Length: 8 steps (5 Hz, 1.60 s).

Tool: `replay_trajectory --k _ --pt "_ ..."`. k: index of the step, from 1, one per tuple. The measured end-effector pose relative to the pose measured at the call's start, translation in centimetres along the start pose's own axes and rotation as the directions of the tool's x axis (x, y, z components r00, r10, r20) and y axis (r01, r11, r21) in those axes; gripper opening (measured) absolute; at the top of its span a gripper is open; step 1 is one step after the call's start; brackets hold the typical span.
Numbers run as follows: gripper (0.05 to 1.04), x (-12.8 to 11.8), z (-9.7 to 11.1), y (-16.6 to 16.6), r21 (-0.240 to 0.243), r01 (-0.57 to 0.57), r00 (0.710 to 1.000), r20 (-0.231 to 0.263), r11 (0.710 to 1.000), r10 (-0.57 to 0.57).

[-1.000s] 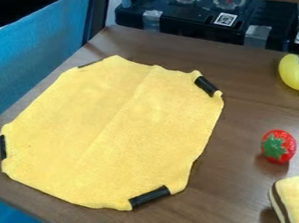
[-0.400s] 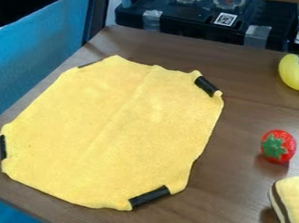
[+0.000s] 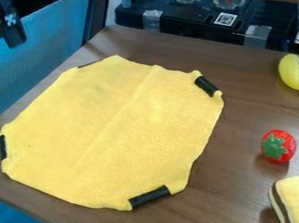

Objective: Fold the cloth from top left to bottom right

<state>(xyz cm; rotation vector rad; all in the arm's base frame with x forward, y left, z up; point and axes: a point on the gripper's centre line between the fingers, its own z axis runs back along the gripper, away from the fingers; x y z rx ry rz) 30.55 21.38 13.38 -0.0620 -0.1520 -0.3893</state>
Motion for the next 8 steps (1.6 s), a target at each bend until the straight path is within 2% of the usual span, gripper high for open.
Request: replay_trajectory --k 1,2,3,4,5,6,7,8 --pt "1.000 0.7 -1.9 0.9 0.042 0.083 0.994 0.061 0.996 -0.086" --pt "1.001 1.8 -3.3 2.2 0.132 0.117 0.987 0.096 0.984 -0.130" --pt "1.000 4.3 -5.8 3.8 0.184 0.108 0.987 0.097 0.977 -0.127" --pt "1.000 6.8 -6.6 5.3 0.197 0.082 0.992 0.079 0.977 -0.100" --pt "1.000 8.9 -8.1 5.3 0.163 0.096 0.992 0.068 0.982 -0.108" --pt "1.000 10.3 -8.8 4.3 0.174 0.131 0.988 0.054 0.976 -0.142" --pt "1.001 10.6 -10.5 2.5 0.145 0.161 0.986 0.025 0.976 -0.166" --pt "1.001 11.1 -11.5 1.4 0.153 0.173 0.984 0.010 0.973 -0.177"
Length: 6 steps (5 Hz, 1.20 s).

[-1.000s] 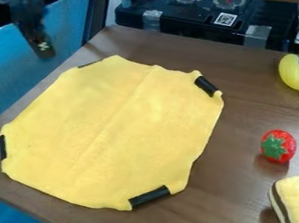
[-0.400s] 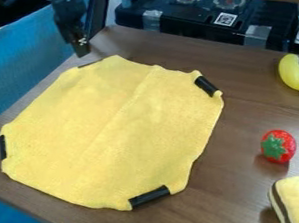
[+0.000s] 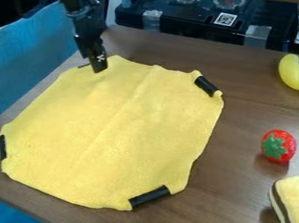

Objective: Fold the cloth from top left to bottom right

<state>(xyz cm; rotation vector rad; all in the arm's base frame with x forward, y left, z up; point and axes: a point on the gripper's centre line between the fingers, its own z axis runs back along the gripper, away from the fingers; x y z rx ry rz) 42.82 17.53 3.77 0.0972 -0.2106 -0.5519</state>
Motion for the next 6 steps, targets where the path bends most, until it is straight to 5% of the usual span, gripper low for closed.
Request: replay_trajectory --k 1,3,4,5,6 --pt "0.974 0.3 0.0 0.0 0.020 0.001 1.000 -0.011 1.000 -0.001" --pt "0.394 -0.4 -1.6 0.0 0.000 -0.004 0.998 -0.062 1.000 0.004" --pt "0.185 -0.5 -1.6 0.0 -0.004 0.005 0.998 -0.065 1.000 -0.005" --pt "0.082 -1.0 -1.6 -0.4 -0.042 -0.007 0.998 -0.066 0.999 0.004" --pt "0.068 -1.0 0.6 -1.7 -0.077 -0.010 0.999 -0.033 0.997 0.008"
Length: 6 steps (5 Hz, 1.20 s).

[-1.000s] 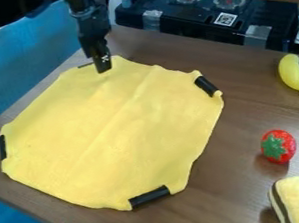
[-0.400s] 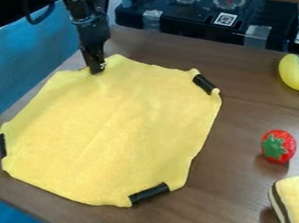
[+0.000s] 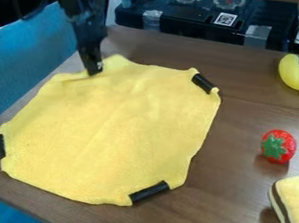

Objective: Fold the cloth from top left to bottom right

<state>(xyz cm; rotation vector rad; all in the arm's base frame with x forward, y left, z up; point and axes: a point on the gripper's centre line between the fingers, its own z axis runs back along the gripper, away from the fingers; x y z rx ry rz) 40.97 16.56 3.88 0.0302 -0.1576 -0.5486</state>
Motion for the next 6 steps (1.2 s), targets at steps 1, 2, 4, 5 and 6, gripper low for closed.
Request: replay_trajectory --k 1,2,4,5,6 --pt "0.068 0.1 4.0 -2.3 0.024 0.020 0.998 0.054 1.000 -0.021" --pt "0.068 0.0 5.5 -6.8 0.035 0.082 0.996 0.043 0.996 -0.084" --pt "0.068 -2.9 1.9 -14.5 0.076 0.180 0.980 -0.097 0.981 -0.172" --pt "0.068 -4.2 2.0 -17.5 0.099 0.208 0.975 -0.102 0.973 -0.198" --pt "0.068 -4.4 3.1 -19.8 0.114 0.227 0.972 -0.080 0.967 -0.219"
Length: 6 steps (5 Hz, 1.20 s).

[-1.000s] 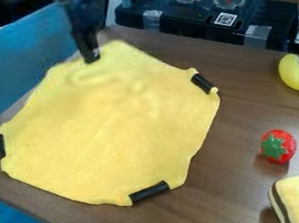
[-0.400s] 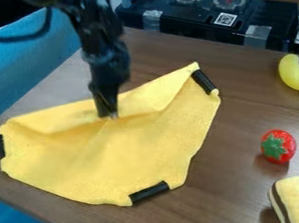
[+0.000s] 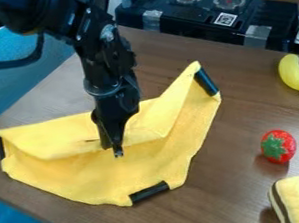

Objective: Fold the cloth from top left to bottom right

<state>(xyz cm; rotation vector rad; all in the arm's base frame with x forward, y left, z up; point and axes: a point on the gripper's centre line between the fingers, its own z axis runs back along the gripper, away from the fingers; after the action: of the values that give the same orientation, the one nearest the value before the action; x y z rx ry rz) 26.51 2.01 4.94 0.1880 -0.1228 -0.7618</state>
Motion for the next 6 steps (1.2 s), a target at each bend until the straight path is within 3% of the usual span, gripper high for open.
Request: replay_trajectory --k 1,3,4,5,6 --pt "0.068 0.2 1.2 -1.7 0.015 -0.007 1.000 0.013 1.000 0.007" --pt "0.084 1.2 1.3 -4.2 0.050 -0.049 0.999 -0.007 0.998 0.049" --pt "0.239 1.3 0.4 -5.2 0.089 -0.088 0.995 -0.041 0.992 0.092" --pt "0.509 0.9 0.0 -5.5 0.128 -0.127 0.990 -0.051 0.984 0.134" --pt "0.842 0.2 -0.3 -5.9 0.125 -0.142 0.987 -0.064 0.982 0.150"
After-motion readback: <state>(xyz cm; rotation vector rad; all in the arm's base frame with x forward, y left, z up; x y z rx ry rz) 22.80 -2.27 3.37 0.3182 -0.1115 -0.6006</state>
